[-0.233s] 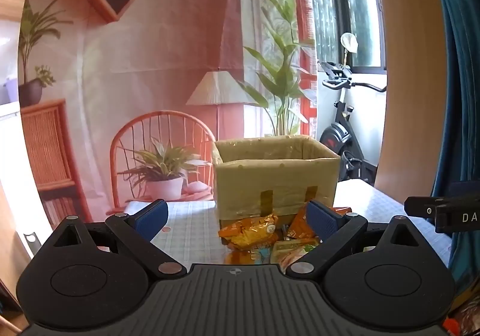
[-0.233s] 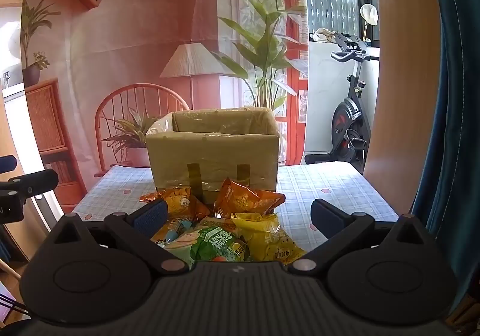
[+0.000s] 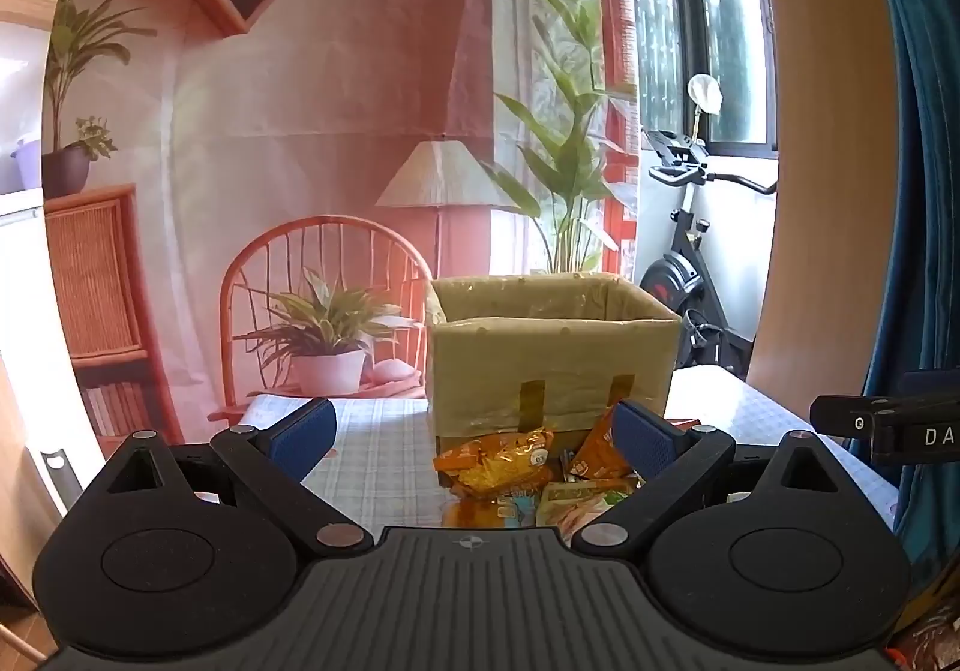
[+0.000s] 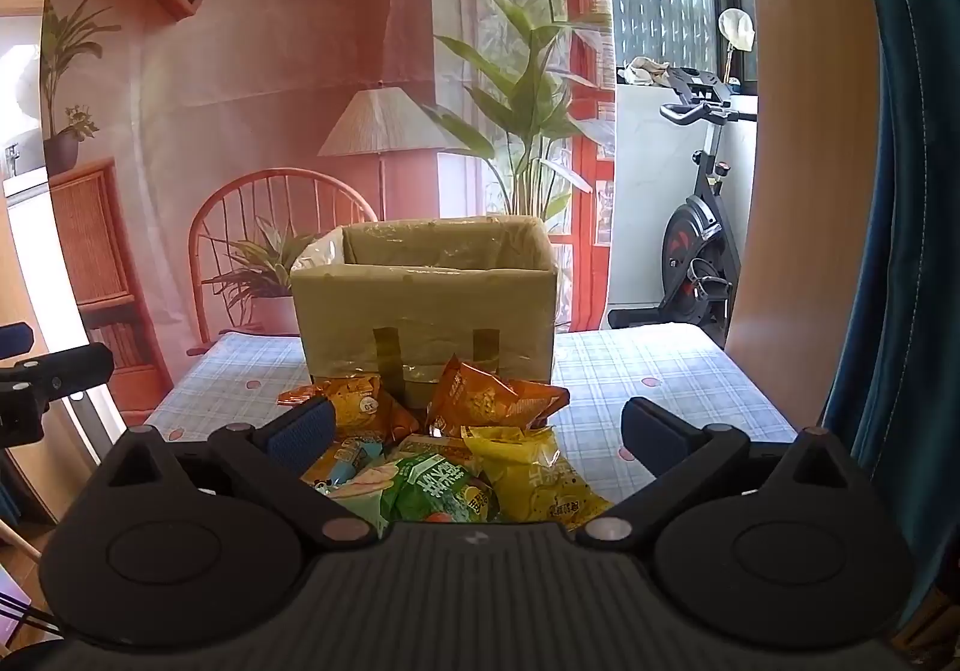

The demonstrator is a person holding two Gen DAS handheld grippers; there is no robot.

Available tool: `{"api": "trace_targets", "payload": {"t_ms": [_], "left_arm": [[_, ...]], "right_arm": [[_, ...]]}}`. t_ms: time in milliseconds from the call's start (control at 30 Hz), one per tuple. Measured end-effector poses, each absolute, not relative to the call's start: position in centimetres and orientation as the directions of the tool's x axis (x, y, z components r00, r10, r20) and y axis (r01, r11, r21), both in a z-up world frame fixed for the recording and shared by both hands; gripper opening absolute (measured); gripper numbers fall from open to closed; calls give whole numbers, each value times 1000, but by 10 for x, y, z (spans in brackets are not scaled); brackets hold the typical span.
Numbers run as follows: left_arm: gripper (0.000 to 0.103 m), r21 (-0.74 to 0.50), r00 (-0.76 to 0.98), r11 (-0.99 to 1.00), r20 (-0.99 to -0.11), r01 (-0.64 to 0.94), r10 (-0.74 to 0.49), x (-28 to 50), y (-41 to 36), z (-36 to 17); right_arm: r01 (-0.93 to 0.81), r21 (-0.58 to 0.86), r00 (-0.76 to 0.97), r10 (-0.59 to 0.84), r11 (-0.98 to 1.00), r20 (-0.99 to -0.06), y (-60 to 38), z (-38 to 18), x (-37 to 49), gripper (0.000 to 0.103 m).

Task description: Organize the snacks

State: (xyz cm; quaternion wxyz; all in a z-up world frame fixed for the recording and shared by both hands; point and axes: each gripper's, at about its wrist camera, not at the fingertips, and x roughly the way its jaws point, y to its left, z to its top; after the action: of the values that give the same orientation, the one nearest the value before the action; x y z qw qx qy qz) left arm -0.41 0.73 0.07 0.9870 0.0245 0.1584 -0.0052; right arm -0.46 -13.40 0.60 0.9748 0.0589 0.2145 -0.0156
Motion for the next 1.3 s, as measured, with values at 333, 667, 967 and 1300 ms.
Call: {"api": "trace_targets", "payload": {"t_ms": [333,667,967,1300], "left_arm": [[100,44,948,999,-318,17,-2,0,7,-1],[100,48,949,999,-315,26,-10,0,7,-3],[100,49,949,998,-314,28,-11,-2,7,-4],[100,51,947,998,-320,30,-13,-3,7,-5]], "right_arm": [[57,111,908,-6,992,-420,-134,7,-5,103],[57,112,908,-4,992,-420,-135,8,-6,103],[59,113,907,-6,992,-420,-135,5,-5,103],[58,114,907,-5,992,-421,-136,6,-6,103]]}}
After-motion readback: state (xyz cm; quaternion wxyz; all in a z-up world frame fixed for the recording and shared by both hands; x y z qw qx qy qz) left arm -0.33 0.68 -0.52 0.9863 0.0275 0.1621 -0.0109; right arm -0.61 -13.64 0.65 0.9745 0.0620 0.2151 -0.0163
